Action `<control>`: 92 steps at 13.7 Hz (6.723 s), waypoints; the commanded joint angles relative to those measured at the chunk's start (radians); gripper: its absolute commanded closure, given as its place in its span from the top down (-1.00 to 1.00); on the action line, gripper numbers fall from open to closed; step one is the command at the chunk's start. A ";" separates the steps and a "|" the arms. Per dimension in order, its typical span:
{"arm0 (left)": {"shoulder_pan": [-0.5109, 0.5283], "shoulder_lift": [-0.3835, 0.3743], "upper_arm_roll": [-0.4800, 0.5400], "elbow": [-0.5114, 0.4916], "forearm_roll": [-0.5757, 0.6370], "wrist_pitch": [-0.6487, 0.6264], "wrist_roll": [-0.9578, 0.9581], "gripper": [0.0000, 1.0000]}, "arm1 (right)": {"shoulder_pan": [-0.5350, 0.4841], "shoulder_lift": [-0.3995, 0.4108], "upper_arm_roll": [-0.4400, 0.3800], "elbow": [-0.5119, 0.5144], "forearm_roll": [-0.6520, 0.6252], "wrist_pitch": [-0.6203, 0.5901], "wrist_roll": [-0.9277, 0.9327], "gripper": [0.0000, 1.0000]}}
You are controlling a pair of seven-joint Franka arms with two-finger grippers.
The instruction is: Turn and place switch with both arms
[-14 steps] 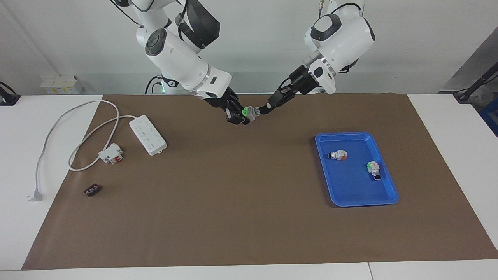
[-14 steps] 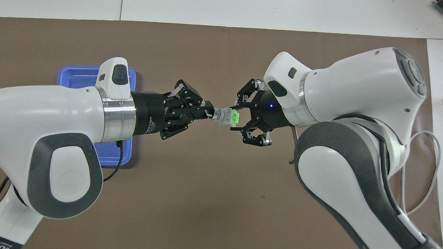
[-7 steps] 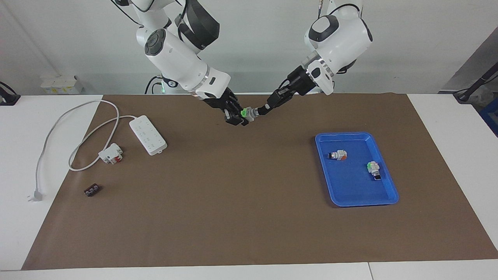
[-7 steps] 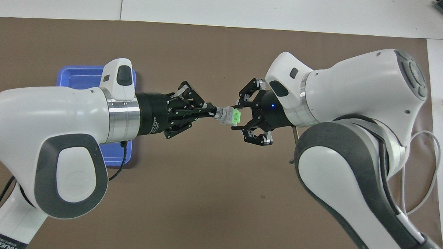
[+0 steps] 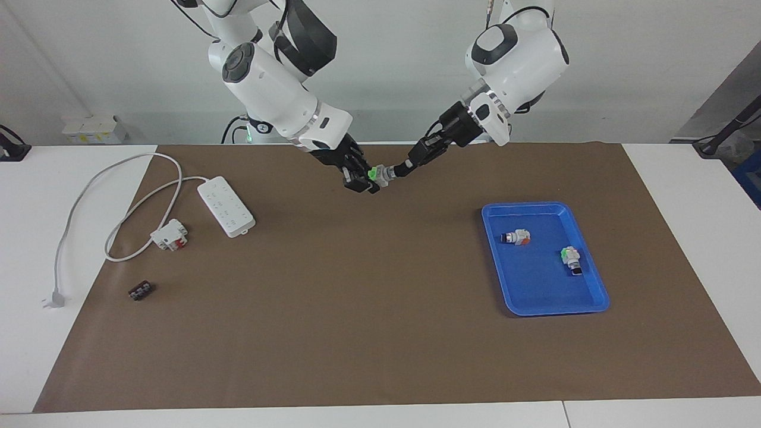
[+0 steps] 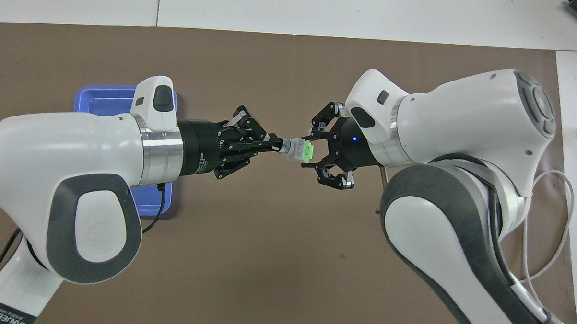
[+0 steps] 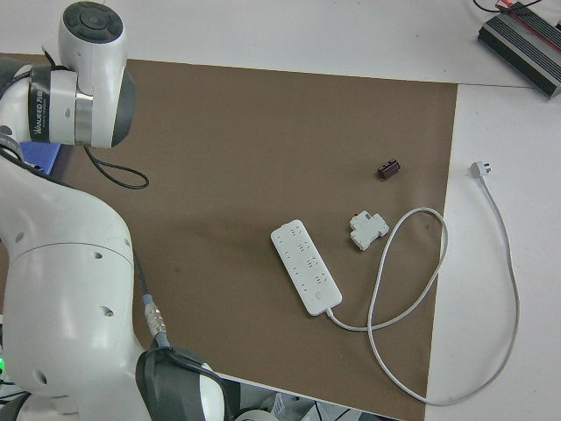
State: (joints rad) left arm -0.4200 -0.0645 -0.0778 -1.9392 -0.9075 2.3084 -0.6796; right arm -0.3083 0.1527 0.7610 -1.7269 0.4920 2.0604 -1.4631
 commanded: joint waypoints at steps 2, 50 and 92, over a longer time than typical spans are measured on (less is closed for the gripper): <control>-0.025 -0.005 0.010 -0.014 -0.002 0.009 0.148 -1.00 | -0.011 -0.031 0.004 -0.034 0.039 0.024 -0.025 -1.00; 0.090 -0.014 0.016 -0.030 0.268 -0.102 1.059 -1.00 | -0.009 -0.048 0.000 -0.042 0.022 0.073 -0.020 1.00; 0.477 0.061 0.012 0.328 0.878 -0.763 0.769 0.33 | 0.390 -0.165 -0.750 0.153 -0.503 -0.417 1.734 1.00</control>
State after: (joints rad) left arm 0.0678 -0.0173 -0.0691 -1.7025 -0.0487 1.6477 0.1151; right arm 0.0591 -0.0341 0.0273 -1.6153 0.0124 1.6838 0.2336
